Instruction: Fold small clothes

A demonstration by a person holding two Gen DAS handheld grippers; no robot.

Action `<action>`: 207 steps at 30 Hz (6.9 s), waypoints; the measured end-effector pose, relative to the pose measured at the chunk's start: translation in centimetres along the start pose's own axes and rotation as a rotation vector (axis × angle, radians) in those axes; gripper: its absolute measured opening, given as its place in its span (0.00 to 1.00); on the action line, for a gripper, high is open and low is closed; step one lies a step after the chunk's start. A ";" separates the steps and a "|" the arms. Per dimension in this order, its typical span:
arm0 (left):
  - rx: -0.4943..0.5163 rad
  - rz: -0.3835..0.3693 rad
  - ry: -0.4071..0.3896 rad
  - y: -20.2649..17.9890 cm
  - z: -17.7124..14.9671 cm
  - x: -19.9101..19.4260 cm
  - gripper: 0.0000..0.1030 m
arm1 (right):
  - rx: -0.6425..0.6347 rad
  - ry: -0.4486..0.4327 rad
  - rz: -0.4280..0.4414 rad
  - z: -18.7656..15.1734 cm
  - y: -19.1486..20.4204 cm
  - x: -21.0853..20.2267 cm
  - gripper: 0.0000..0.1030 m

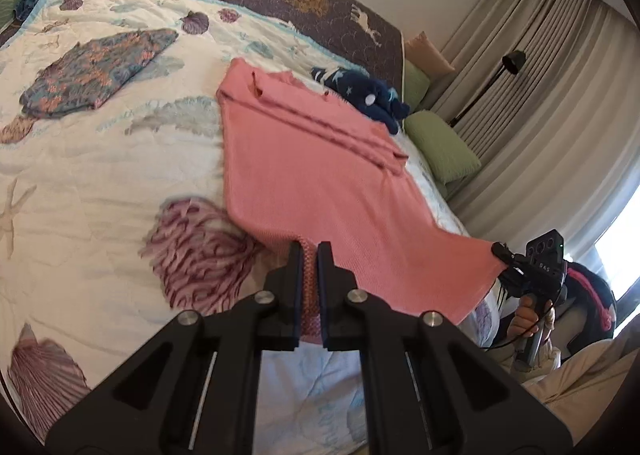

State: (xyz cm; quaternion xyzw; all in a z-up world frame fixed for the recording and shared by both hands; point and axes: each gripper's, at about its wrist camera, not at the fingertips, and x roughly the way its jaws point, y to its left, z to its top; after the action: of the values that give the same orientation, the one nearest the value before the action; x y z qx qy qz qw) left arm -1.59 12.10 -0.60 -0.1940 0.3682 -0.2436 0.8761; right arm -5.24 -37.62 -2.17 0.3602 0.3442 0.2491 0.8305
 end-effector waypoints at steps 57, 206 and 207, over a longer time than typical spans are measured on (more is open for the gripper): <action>0.110 -0.056 -0.163 -1.5 17.6 4.7 0.03 | -0.202 -0.133 -0.135 17.9 6.2 7.2 0.06; -0.078 0.018 0.341 0.8 -0.6 5.1 0.11 | 0.215 0.179 -0.394 0.8 -4.2 2.9 0.10; -0.085 0.062 0.338 1.2 -0.6 5.1 0.18 | 0.214 0.203 -0.428 0.6 -4.2 2.9 0.13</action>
State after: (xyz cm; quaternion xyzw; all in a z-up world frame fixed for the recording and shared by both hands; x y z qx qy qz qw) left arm 1.38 10.11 -4.45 -0.1758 0.5262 -0.2298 0.7996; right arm -2.24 -38.62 -6.24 0.3382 0.5185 0.0650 0.7826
